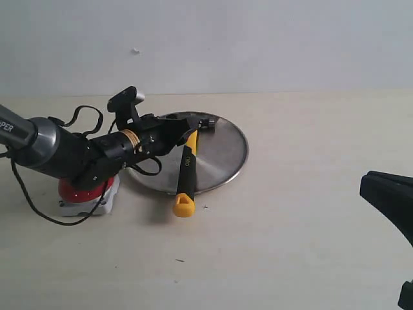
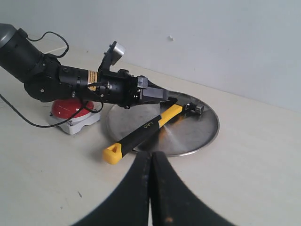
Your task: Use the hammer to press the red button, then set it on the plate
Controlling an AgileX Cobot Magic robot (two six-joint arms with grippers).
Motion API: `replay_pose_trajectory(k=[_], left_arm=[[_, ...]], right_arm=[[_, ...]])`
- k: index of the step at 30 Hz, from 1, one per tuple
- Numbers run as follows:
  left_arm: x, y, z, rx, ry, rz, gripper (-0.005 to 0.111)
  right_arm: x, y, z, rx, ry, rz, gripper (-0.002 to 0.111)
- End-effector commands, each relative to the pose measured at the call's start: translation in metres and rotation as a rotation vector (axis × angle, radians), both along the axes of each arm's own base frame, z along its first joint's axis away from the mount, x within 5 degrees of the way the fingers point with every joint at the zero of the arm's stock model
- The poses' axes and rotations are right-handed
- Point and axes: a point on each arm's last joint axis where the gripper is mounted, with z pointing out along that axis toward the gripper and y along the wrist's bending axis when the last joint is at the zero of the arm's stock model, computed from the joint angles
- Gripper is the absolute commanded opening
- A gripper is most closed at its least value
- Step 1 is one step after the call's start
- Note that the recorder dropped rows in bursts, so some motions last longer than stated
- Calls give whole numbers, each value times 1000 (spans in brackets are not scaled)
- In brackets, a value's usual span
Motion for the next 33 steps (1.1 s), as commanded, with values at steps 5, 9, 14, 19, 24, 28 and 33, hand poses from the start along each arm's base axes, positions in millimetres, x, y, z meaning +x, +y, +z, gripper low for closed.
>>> replay_pose_trajectory(k=[5,9,14,19,24,28,33], left_arm=[[0,-3,69,3,-273,-44,33],[-4,2,96,137,-335,-45,3],[-9,10,117,324,-351,-49,0],[-13,28,139,421,-311,-6,0],[-19,62,155,446,-285,69,0],[-31,100,157,444,-280,146,0],[-60,160,165,428,-333,289,0]], right_arm=[[0,-1,0,-2,-4,-1,0],[0,-1,0,0,-3,-1,0],[0,-1,0,0,-3,-1,0],[0,-1,0,-2,-5,-1,0],[0,-1,0,-2,-5,-1,0],[0,-1,0,-4,-5,0,0],[0,-1,0,0,-3,-1,0]])
